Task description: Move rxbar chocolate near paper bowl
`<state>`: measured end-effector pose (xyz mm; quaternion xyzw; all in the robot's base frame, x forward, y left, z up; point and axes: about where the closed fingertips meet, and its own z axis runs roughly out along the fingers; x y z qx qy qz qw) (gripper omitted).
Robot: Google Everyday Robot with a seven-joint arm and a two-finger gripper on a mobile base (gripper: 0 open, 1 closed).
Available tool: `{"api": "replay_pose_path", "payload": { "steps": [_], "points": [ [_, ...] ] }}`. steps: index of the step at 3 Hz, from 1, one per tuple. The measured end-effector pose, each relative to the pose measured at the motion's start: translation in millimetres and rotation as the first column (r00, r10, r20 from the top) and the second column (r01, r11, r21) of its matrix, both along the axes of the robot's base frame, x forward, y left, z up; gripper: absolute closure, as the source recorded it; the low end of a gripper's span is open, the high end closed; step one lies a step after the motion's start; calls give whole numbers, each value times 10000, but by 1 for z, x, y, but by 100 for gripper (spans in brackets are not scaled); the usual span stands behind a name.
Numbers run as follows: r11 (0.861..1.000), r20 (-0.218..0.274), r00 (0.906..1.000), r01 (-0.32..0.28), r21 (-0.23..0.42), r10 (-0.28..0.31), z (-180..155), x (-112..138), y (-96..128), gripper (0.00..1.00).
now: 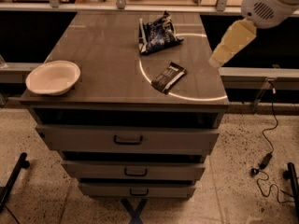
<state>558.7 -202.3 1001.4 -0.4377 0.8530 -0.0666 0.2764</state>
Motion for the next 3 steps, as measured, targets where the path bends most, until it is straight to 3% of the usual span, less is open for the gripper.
{"api": "replay_pose_path", "payload": {
  "steps": [1,2,3],
  "points": [
    [9888,-548,9892,1317,-697,-1357,-13,31,5,0],
    [9472,-1604,9335,3166,-509,-3207,-43,48,-7,0],
    [8523,-3151,8301,5124,1055,-4601,-76,52,5,0]
  ]
}}
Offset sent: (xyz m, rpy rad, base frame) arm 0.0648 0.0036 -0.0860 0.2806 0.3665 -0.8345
